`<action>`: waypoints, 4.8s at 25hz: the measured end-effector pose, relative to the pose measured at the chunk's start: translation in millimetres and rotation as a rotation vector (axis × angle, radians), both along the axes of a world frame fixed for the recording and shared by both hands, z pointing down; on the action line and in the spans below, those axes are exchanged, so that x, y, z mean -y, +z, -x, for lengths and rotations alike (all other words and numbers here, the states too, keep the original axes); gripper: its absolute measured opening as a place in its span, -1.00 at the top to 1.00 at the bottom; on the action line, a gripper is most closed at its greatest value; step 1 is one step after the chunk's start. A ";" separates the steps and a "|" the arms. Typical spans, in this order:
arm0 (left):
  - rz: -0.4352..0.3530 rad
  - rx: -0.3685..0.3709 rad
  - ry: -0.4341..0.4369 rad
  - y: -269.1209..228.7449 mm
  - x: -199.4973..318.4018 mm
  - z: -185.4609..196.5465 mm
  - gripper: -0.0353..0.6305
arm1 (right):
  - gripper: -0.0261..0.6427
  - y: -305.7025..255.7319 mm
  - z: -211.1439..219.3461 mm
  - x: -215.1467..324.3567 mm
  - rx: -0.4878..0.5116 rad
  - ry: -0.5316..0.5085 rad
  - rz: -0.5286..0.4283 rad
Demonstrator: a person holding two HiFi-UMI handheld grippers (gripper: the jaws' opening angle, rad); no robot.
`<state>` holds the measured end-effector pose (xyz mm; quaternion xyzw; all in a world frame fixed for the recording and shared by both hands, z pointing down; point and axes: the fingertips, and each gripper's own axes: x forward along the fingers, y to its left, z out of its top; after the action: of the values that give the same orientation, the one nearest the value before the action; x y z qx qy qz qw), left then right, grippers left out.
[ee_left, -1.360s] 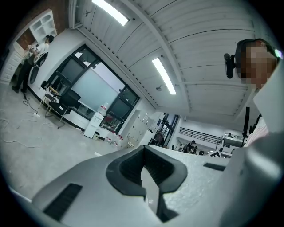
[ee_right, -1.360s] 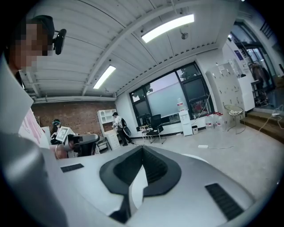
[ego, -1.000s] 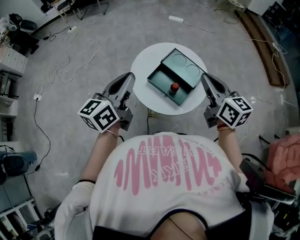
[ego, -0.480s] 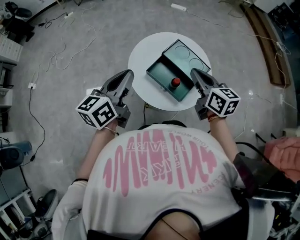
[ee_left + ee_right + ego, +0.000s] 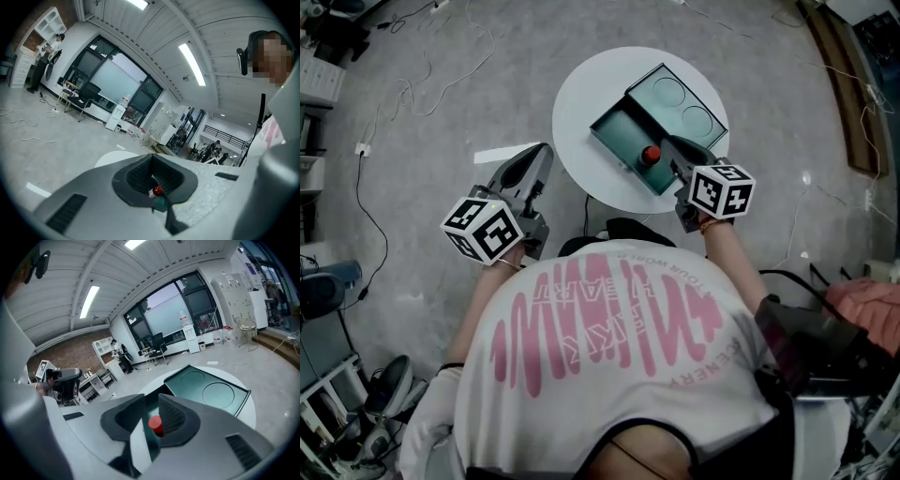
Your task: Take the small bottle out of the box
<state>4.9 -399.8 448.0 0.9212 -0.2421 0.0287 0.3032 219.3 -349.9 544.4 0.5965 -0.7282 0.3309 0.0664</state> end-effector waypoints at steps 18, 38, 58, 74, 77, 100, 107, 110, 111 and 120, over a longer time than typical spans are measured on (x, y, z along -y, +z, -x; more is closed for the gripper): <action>0.153 0.071 -0.143 38.2 -29.4 12.8 0.87 | 0.28 68.7 24.8 6.5 -0.146 -0.243 0.182; 0.118 0.076 -0.257 22.2 -58.2 33.5 0.87 | 0.46 76.7 24.2 4.4 -0.191 -0.277 0.231; 0.070 0.051 -0.270 -0.9 -85.3 34.0 0.87 | 0.47 18.5 17.4 -1.6 -0.208 -0.246 0.143; -0.013 0.013 -0.279 -38.2 -90.9 30.0 0.87 | 0.47 -93.8 10.5 -8.5 -0.202 -0.217 -0.104; -0.027 0.006 -0.268 -43.9 -95.7 22.2 0.87 | 0.47 -120.6 6.0 -14.6 -0.198 -0.208 -0.163; -0.167 -0.038 -0.292 -74.3 -157.5 -52.8 0.87 | 0.47 -251.8 -66.0 -106.3 -0.033 -0.148 -0.509; -0.145 -0.033 -0.312 -68.6 -177.5 -55.0 0.87 | 0.47 -240.3 -76.6 -131.5 -0.028 -0.152 -0.503; -0.137 -0.028 -0.315 -66.5 -180.5 -56.2 0.87 | 0.47 -228.3 -76.8 -138.7 -0.044 -0.164 -0.478; -0.136 -0.026 -0.319 -65.5 -180.7 -56.6 0.87 | 0.47 -223.6 -77.6 -140.4 -0.043 -0.164 -0.470; -0.132 -0.034 -0.284 -64.5 -181.1 -70.6 0.87 | 0.47 -188.8 -77.7 -154.2 -0.032 -0.159 -0.401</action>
<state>75.5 -218.7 383.4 0.8961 -0.3659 -0.0460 0.2472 297.0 -195.7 355.6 0.5435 -0.8231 0.1637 -0.0161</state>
